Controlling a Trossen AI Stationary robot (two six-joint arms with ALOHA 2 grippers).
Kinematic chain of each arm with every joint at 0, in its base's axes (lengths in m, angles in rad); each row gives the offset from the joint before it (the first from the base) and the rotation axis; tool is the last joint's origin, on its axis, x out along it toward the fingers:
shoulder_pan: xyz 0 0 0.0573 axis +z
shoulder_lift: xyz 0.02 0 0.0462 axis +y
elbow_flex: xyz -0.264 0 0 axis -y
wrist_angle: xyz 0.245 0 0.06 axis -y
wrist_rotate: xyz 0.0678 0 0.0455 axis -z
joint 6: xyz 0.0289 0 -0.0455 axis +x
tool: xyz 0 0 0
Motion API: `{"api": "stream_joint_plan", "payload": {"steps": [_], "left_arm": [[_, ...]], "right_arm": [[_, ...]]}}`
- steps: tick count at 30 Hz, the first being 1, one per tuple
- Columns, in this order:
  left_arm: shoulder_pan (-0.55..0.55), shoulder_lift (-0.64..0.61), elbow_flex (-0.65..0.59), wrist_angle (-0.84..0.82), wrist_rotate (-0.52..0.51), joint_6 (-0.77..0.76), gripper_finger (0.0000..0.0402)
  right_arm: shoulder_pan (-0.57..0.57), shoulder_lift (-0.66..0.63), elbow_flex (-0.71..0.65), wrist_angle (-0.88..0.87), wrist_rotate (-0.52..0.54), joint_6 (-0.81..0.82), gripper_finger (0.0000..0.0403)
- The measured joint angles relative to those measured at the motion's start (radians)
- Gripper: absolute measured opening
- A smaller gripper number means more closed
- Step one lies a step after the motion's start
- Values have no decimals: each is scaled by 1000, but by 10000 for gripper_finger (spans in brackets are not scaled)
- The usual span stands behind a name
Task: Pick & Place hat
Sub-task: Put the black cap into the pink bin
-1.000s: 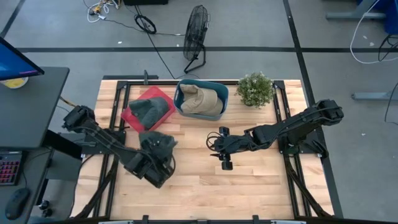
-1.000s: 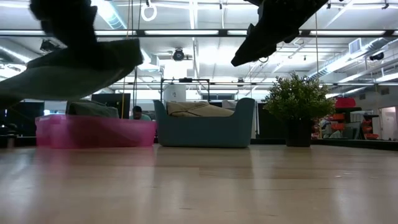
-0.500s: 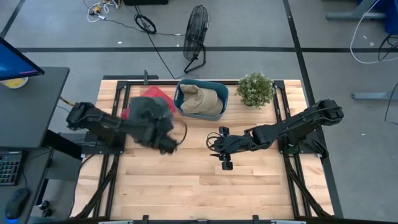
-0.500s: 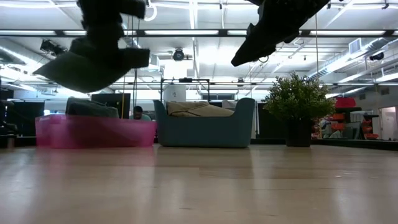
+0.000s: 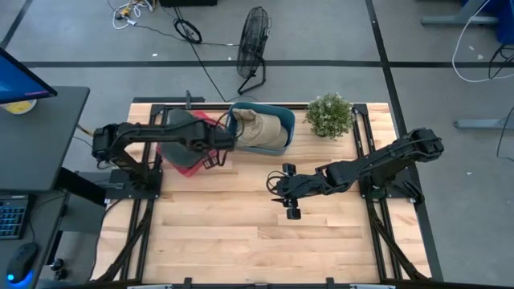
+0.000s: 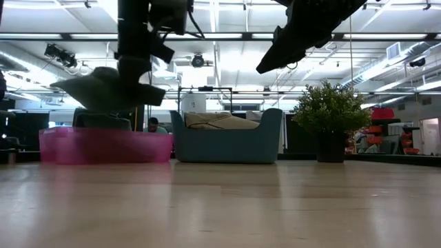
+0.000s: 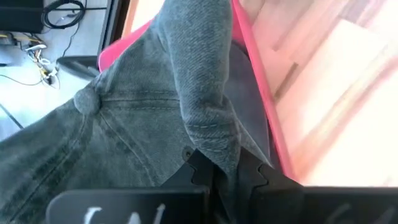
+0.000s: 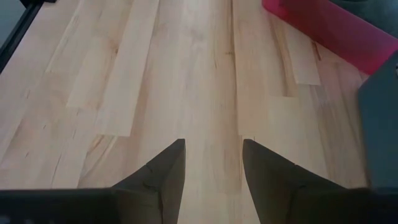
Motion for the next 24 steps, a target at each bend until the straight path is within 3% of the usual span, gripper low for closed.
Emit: {"api": "stream_joint_plan", "payload": {"steps": [4, 11, 15, 24], "left_arm": [[39, 28, -17, 31, 1, 49, 21], [58, 31, -208, 118, -1, 65, 21], [58, 29, -288, 258, -7, 101, 21], [55, 27, -318, 351, 24, 167, 51]], "right_arm": [[0, 0, 0, -1, 0, -1, 164], [0, 0, 0, -13, 0, -3, 164], [0, 0, 0, -10, 0, -7, 164], [0, 0, 0, -6, 0, -7, 164]]}}
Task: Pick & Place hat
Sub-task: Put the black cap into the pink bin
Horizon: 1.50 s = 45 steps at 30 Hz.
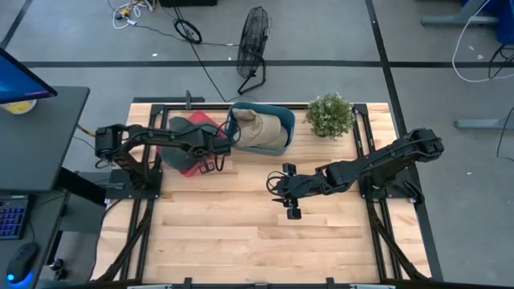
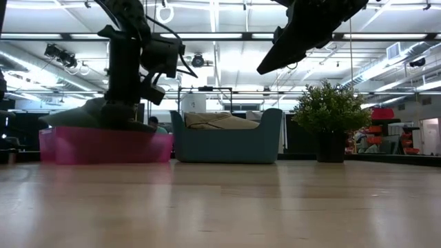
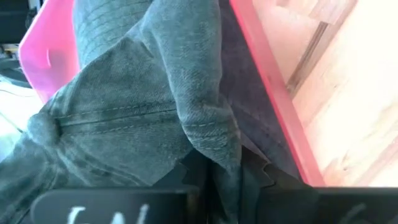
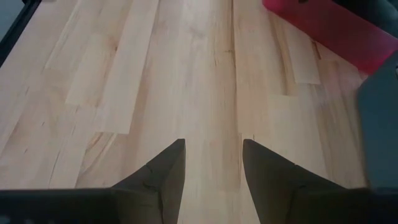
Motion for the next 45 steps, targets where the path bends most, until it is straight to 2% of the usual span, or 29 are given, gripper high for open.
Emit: {"api": "stream_joint_plan", "payload": {"steps": [9, 15, 20, 23, 26, 34, 38, 42, 45], "left_arm": [[-33, -3, 11, -30, 1, -3, 130], [-121, -3, 137, -144, -54, -31, 176], [-178, -4, 263, -336, -119, -230, 187], [-202, -17, 300, -486, -194, -413, 178], [-210, -42, 289, -594, -241, -565, 152], [-147, -123, 83, -565, -242, -718, 12], [-97, -138, -44, -478, -230, -763, 6], [-70, -140, -148, -279, -195, -662, 4], [-53, -141, -192, -190, -188, -619, 3]], "right_arm": [[0, 0, 0, 1, 0, -1, 164], [0, 0, 0, 1, 0, -1, 164], [0, 0, 0, 1, 0, 0, 164], [0, 0, 0, 1, 0, -1, 164], [0, 0, 0, 0, 0, -1, 164], [0, 0, 0, 5, 1, 0, 164], [0, 0, 0, 3, 1, 0, 164], [0, 0, 0, 5, 1, 0, 164], [0, 0, 0, 6, 1, 0, 164]]}}
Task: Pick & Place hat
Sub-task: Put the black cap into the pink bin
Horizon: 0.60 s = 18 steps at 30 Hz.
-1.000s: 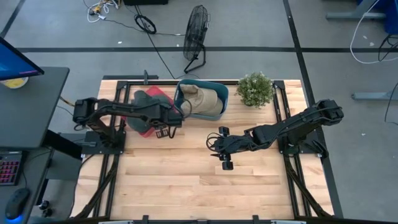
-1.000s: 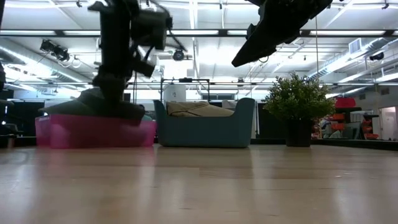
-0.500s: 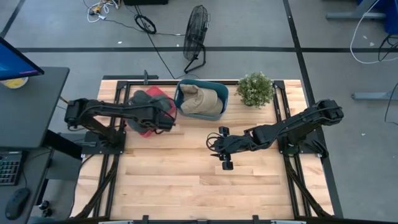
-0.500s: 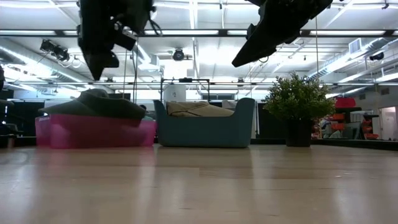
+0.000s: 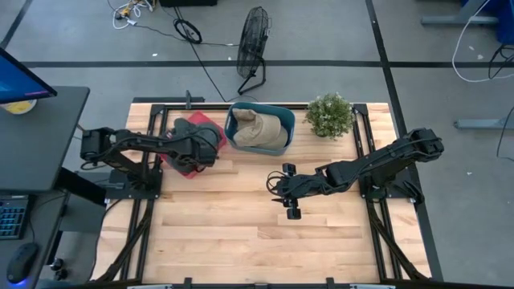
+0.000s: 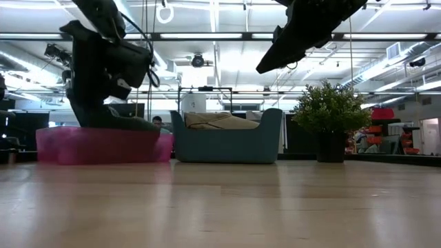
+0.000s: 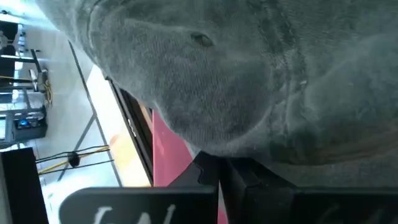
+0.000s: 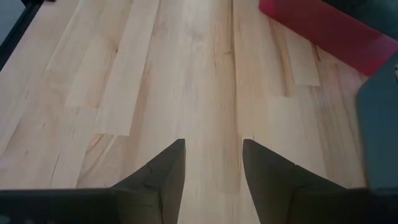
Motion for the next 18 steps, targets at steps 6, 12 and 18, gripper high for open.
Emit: {"api": "stream_joint_plan", "payload": {"steps": [6, 12, 18], "left_arm": [[28, 0, -11, 18, 15, 68, 3], [32, 0, -12, 125, 14, 212, 3], [15, -11, 15, 28, 36, 173, 3]], "right_arm": [[0, 0, 0, 1, 0, 0, 164], [0, 0, 0, 2, 0, -11, 164], [0, 0, 0, 3, 0, -22, 164]]}}
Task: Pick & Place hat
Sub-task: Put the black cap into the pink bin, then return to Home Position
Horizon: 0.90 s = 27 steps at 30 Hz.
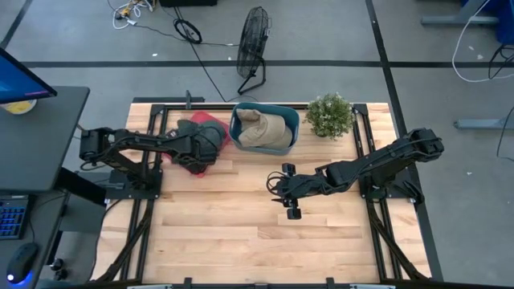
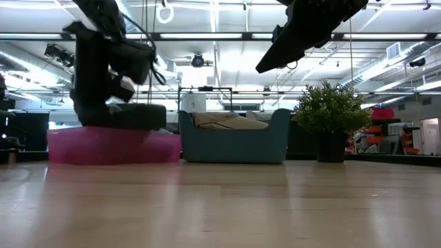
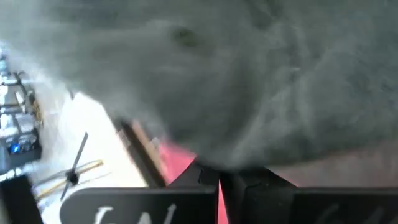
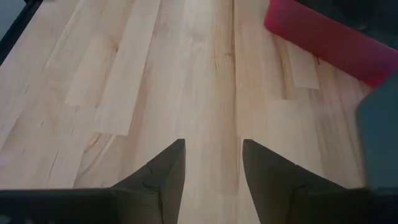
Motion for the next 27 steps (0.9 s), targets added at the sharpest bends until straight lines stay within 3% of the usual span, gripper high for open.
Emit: {"api": "stream_joint_plan", "payload": {"steps": [6, 11, 14, 16, 22, 27], "left_arm": [[-113, -69, 159, -232, -22, -154, 3], [-251, -154, 259, -200, -121, -184, 3], [-344, -218, 284, -169, -225, -197, 3], [-390, -268, 290, -154, -241, -198, 3], [-475, -430, 231, -74, -219, -173, 3], [-538, -564, 52, 208, -178, -34, 3]], "right_arm": [[0, 0, 0, 34, 0, -11, 164], [0, -6, 6, 97, 0, -56, 164], [0, -44, 25, 62, -1, -78, 164], [0, -92, 30, 23, 0, -88, 164], [0, -274, 25, -19, 0, -209, 164], [-4, -412, -51, 0, -2, -226, 164]]}}
